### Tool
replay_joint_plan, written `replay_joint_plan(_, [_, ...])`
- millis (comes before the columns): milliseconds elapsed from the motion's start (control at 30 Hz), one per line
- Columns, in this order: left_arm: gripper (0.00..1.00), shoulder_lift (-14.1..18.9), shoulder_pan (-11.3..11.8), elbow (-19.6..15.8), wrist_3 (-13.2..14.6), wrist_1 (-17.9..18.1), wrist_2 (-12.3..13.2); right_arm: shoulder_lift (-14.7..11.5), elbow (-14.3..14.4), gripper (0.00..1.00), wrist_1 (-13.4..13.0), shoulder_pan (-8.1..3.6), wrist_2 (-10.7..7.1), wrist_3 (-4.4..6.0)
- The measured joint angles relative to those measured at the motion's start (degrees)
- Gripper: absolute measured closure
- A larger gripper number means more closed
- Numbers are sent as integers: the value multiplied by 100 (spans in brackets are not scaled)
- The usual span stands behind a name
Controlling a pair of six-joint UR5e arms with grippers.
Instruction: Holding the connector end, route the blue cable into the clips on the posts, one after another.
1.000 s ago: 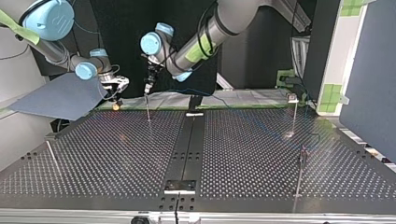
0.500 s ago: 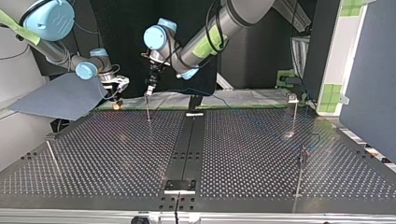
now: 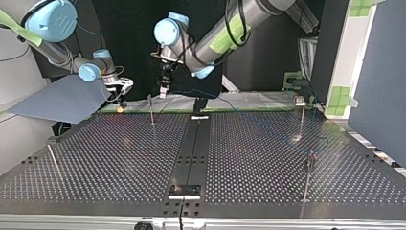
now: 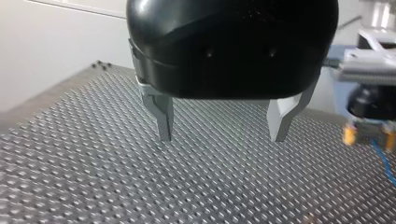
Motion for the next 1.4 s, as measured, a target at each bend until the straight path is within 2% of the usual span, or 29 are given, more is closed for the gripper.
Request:
replay_joint_plan(233, [0, 411, 16, -410, -180, 211, 188, 9, 0, 100, 0, 7, -2, -1])
replay_joint_plan(567, [0, 973, 54, -972, -154, 173, 87, 12, 0, 100, 6, -7, 0, -16])
replay_joint_plan(767, [0, 1347, 79, -1346, -293, 153, 80, 12, 0, 100, 49, -24, 22, -47])
replay_joint_plan(867, [0, 1522, 120, -1521, -409, 272, 98, 12, 0, 100, 81, -26, 46, -92])
replay_joint_plan(1100, [0, 1953, 213, -1954, -443, 567, 114, 11, 5, 100, 211, -73, 49, -325])
replay_joint_plan(1400, [0, 2459, 367, -2459, -568, 963, 280, -2, 23, 100, 249, -115, 22, -370])
